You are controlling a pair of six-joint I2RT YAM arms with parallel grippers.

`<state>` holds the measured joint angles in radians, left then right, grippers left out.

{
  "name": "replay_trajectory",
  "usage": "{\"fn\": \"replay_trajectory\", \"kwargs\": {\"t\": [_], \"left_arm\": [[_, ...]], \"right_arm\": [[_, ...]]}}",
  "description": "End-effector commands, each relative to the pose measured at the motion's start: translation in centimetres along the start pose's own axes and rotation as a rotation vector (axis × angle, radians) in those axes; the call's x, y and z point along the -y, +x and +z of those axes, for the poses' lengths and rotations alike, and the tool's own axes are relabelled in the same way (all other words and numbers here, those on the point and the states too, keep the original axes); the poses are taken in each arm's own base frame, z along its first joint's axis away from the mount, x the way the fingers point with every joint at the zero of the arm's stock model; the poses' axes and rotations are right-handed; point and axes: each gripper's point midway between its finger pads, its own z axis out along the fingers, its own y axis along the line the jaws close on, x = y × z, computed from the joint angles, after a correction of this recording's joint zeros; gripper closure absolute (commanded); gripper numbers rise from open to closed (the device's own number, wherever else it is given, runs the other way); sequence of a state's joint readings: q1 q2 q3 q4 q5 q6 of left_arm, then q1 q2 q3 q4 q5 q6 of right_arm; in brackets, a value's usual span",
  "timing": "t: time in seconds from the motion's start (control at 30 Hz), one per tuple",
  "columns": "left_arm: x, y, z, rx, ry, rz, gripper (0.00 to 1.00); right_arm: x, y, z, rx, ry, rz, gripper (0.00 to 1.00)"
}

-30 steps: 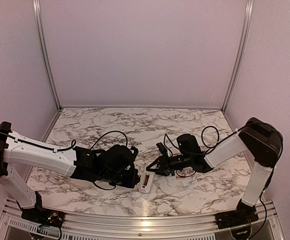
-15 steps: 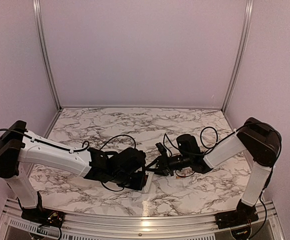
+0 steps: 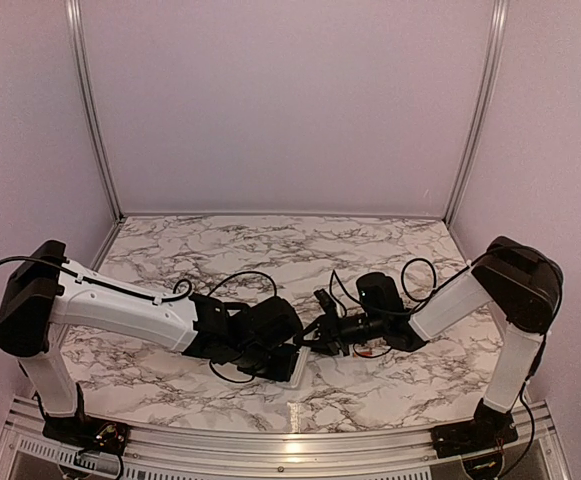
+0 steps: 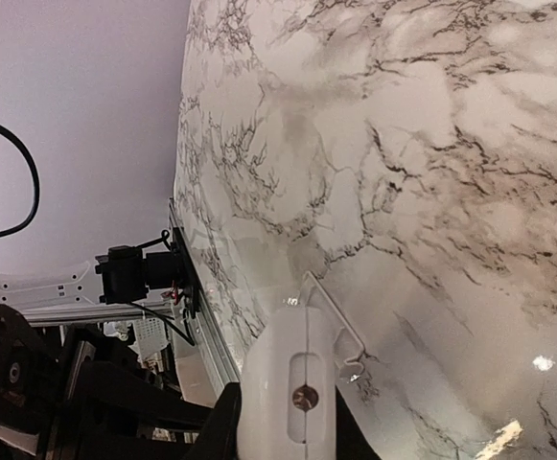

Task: Load the batteries into the remote control
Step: Place the battery in the battery compartment.

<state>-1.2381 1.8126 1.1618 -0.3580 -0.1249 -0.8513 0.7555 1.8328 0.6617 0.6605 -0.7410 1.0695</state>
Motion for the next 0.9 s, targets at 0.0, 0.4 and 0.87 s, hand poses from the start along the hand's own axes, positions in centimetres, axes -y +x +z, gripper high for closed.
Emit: {"fn": "replay_trajectory", "kwargs": {"t": [0.0,0.4,0.87], "left_arm": [[-1.5,0.9,1.0,-0.035,-0.089,0.004,1.00],[-2.5,0.5,1.3,-0.031,-0.162,-0.008,0.90],[-2.5,0.3,0.8,-0.027,-0.165,-0.003,0.76]], "right_arm": [[-1.3,0.6,0.3,-0.022,-0.058,-0.004,1.00],[-1.5,0.9,0.3,-0.034,-0.072,-0.001,1.00],[-1.5,0.9,0.3,-0.035,-0.070,-0.003,1.00]]}}
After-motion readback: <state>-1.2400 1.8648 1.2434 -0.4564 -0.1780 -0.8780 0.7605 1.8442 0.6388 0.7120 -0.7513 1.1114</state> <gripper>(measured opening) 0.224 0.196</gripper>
